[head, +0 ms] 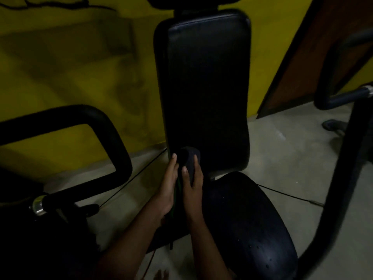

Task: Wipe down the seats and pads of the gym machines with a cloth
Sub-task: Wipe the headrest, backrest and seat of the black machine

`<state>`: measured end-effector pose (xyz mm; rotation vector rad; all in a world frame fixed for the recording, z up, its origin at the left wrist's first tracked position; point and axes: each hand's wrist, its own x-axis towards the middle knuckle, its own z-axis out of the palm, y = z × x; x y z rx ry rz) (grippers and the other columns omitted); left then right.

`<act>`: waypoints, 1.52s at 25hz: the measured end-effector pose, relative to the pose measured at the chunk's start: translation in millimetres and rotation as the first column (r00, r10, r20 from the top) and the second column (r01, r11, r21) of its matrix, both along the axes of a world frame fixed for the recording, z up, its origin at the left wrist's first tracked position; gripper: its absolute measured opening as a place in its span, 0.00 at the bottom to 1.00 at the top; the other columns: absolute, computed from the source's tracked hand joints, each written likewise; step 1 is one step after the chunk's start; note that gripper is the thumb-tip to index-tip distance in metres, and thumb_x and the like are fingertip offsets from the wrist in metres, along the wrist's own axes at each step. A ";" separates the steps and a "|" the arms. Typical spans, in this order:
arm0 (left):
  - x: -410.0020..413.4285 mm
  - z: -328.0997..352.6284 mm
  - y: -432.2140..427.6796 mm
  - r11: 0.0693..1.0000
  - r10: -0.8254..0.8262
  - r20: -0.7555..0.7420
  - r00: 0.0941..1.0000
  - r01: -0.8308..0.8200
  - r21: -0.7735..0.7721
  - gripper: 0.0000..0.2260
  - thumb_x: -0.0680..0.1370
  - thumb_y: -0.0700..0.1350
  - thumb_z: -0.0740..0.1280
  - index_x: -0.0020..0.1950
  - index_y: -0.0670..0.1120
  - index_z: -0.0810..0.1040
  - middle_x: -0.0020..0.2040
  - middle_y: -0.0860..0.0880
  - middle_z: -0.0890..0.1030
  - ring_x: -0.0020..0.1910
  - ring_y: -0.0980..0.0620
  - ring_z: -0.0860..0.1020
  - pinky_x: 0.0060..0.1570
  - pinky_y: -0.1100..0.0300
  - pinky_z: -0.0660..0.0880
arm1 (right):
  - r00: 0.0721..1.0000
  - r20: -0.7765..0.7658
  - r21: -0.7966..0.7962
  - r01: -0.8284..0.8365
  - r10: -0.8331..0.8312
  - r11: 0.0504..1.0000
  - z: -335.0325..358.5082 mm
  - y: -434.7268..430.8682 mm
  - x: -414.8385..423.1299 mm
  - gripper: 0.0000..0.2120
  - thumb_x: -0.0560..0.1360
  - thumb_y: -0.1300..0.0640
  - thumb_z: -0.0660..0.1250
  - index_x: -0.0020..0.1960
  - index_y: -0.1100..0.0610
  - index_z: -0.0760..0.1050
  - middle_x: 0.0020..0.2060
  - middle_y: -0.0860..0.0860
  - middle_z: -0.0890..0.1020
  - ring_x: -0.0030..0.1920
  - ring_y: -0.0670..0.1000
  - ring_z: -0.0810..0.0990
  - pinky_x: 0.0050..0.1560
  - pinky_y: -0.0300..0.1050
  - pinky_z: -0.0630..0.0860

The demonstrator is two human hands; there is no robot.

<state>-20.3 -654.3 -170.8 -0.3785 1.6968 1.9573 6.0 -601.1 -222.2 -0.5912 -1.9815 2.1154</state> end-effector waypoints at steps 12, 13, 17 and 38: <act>-167.1 93.8 24.4 0.901 0.119 -0.494 0.861 -0.302 -0.310 0.40 0.73 0.63 0.63 0.77 0.46 0.50 0.76 0.46 0.57 0.74 0.45 0.60 0.70 0.50 0.62 | 0.691 -0.077 -0.336 0.661 -0.719 0.671 87.4 38.0 -136.9 0.21 0.78 0.49 0.61 0.70 0.43 0.63 0.69 0.53 0.67 0.69 0.54 0.67 0.67 0.53 0.67; -183.5 100.1 23.5 0.903 0.083 -0.526 0.846 -0.287 -0.319 0.37 0.75 0.60 0.63 0.77 0.45 0.50 0.76 0.45 0.57 0.74 0.45 0.60 0.70 0.52 0.62 | 0.630 -0.120 -0.329 0.704 -0.767 0.630 98.1 37.1 -153.6 0.21 0.78 0.49 0.61 0.70 0.43 0.62 0.69 0.54 0.67 0.69 0.55 0.67 0.66 0.53 0.67; -223.4 95.9 25.6 0.962 0.059 -0.657 0.752 -0.218 -0.163 0.34 0.73 0.58 0.67 0.73 0.44 0.60 0.70 0.46 0.69 0.67 0.48 0.71 0.68 0.50 0.68 | 0.627 -0.382 0.028 0.742 -0.679 0.670 122.9 15.2 -218.2 0.25 0.77 0.41 0.54 0.73 0.44 0.58 0.75 0.55 0.56 0.74 0.54 0.56 0.69 0.51 0.58; -238.3 79.1 27.6 0.976 0.162 -0.644 0.748 -0.216 -0.005 0.29 0.71 0.49 0.72 0.68 0.48 0.63 0.65 0.49 0.74 0.62 0.50 0.75 0.63 0.50 0.72 | 0.578 -0.107 0.295 0.795 -0.809 0.530 26.0 102.8 -247.2 0.24 0.78 0.43 0.52 0.73 0.46 0.61 0.74 0.58 0.60 0.64 0.66 0.68 0.61 0.58 0.67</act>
